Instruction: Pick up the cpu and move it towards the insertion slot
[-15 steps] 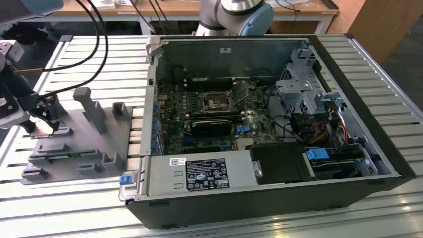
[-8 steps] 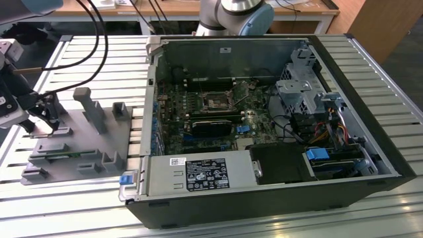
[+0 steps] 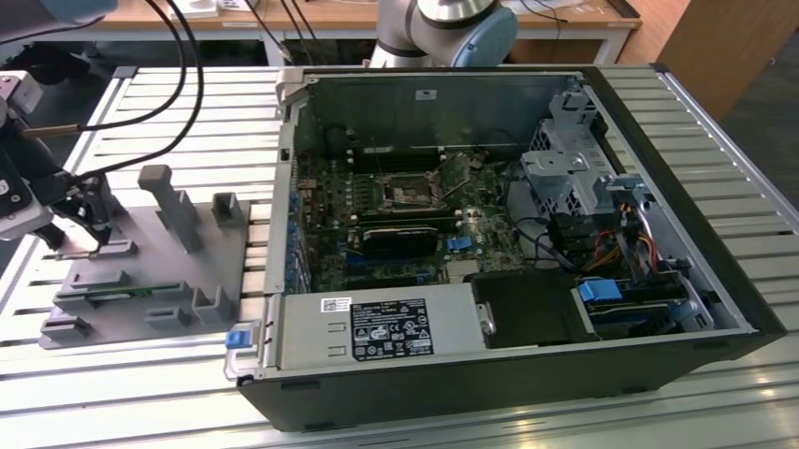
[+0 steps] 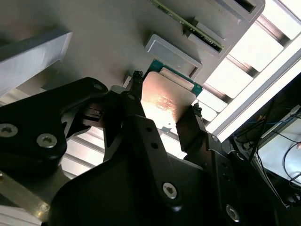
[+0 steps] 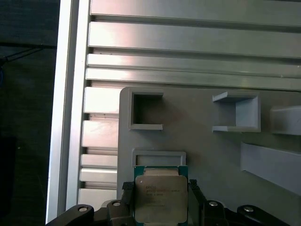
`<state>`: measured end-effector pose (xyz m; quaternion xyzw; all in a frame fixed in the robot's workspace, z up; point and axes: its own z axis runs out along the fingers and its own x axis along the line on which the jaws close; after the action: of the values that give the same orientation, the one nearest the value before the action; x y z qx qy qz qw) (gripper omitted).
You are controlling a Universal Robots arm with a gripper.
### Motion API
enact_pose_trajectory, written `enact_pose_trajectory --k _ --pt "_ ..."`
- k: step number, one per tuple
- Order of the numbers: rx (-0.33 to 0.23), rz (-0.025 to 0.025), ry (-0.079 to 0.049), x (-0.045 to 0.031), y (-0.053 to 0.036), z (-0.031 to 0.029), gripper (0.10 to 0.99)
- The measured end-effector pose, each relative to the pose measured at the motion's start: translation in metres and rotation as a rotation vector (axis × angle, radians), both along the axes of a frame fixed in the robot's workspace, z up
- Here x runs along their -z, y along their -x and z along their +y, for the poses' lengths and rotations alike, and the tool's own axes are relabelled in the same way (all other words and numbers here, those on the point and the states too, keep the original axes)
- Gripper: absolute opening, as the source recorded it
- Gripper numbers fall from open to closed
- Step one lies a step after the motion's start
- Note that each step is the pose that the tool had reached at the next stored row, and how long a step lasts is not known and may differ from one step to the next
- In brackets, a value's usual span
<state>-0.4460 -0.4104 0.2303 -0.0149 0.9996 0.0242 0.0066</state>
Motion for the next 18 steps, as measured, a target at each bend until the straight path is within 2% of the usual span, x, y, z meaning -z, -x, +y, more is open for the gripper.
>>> enact_pose_trajectory --k 18 --pt "0.0 0.0001 0.0 -0.005 0.0 0.0004 0.537"
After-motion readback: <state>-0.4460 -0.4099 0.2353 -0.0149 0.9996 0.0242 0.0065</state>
